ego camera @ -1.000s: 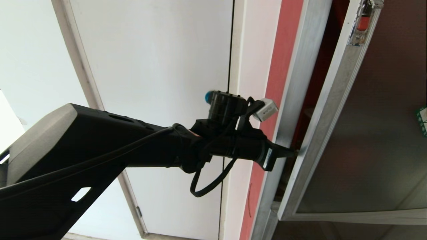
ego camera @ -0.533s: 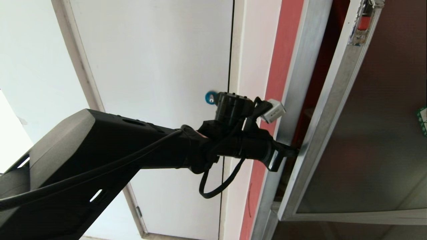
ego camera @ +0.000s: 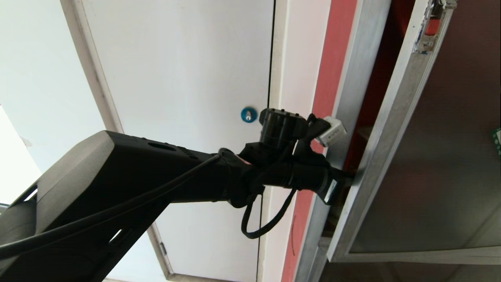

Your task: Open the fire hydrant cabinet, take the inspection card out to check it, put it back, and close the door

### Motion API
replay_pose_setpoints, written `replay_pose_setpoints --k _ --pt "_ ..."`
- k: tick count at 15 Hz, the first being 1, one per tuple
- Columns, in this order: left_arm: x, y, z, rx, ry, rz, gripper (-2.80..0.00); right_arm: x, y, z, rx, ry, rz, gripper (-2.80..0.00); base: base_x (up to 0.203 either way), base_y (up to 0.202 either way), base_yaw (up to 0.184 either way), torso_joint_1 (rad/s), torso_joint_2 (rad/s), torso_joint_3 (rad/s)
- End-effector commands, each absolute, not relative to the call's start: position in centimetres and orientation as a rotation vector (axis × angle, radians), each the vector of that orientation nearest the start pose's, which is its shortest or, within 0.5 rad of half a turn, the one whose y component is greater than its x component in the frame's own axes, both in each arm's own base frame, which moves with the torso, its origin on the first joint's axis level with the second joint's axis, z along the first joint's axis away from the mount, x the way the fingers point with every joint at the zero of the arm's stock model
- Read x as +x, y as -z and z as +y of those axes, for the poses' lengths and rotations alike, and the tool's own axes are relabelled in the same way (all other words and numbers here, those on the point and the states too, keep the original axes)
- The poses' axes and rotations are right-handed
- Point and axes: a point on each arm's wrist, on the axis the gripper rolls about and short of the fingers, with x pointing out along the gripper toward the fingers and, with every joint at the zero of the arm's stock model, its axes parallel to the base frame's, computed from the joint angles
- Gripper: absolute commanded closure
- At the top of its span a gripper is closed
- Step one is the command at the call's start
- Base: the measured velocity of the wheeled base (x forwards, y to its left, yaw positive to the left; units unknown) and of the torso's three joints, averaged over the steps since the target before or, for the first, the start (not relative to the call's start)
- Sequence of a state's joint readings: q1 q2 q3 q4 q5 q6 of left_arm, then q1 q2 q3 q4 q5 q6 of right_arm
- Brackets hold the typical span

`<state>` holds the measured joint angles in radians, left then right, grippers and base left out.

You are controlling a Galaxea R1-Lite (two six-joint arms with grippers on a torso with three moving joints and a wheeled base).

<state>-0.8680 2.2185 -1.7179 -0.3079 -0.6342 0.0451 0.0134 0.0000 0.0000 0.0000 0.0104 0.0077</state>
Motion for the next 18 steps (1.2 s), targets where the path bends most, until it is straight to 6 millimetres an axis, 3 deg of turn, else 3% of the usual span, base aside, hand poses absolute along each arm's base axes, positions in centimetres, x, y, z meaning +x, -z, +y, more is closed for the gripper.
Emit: replay_pose_setpoints --k 1,9,18 --pt "28.5 -21.0 -36.5 0.059 1.518 0.163 0.00 -2.3 -7.6 0.0 0.008 -0.025 0.002 0.00 0.000 0.000 0.000 0.000 0.00 0.000" --pt "24.8 -21.3 -36.7 0.071 1.590 0.198 0.00 -2.3 -7.6 0.0 0.008 -0.025 0.002 0.00 0.000 0.000 0.000 0.000 0.00 0.000" --pt "18.5 -21.5 -37.7 0.095 1.728 0.232 0.00 -2.3 -7.6 0.0 0.008 -0.025 0.002 0.00 0.000 0.000 0.000 0.000 0.00 0.000"
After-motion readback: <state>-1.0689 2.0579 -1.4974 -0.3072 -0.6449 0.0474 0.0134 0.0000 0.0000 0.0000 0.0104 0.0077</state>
